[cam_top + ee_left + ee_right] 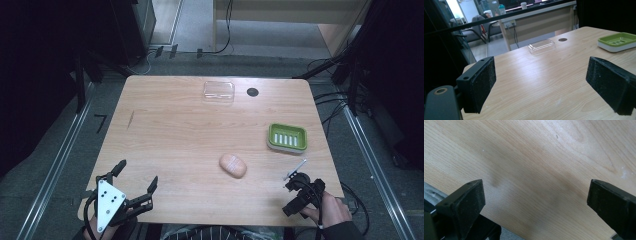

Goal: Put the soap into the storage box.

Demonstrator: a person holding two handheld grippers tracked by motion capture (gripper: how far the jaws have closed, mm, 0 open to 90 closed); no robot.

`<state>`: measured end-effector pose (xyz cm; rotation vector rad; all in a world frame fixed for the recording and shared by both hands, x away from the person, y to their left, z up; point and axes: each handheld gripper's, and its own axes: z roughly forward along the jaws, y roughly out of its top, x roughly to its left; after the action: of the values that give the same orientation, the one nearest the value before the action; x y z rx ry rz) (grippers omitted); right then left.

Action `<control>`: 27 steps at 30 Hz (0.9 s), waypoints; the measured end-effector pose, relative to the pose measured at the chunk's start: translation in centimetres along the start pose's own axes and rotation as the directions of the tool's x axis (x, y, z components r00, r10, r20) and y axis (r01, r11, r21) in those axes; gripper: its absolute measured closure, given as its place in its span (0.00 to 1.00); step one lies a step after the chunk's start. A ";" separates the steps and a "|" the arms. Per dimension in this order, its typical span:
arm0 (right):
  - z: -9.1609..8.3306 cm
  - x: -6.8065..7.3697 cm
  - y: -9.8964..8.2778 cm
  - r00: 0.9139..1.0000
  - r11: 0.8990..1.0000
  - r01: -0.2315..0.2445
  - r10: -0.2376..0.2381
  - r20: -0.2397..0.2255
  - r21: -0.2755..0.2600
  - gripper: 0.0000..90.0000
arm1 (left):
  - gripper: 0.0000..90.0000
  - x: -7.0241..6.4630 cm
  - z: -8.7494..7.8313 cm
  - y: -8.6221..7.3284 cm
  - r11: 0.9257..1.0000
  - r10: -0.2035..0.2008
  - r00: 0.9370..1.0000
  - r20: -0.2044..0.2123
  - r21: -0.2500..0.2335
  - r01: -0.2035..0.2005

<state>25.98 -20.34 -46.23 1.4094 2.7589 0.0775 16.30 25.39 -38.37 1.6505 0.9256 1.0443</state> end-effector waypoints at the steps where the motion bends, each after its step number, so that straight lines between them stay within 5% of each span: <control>1: 0.0 0.0 0.0 1.000 1.000 0.000 0.000 0.002 0.002 0.02 | 0.11 0.0 0.0 0.0 1.000 0.002 1.000 0.001 0.000 -0.002; 27: -0.3 1.1 3.1 0.994 0.994 0.107 -0.106 0.038 -0.021 0.02 | 0.11 0.3 -0.6 -0.2 1.000 -0.010 1.000 -0.022 0.024 0.010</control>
<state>27.86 -17.65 -45.76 1.2426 2.7876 0.0781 15.80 25.87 -38.40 1.6553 0.9633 1.0507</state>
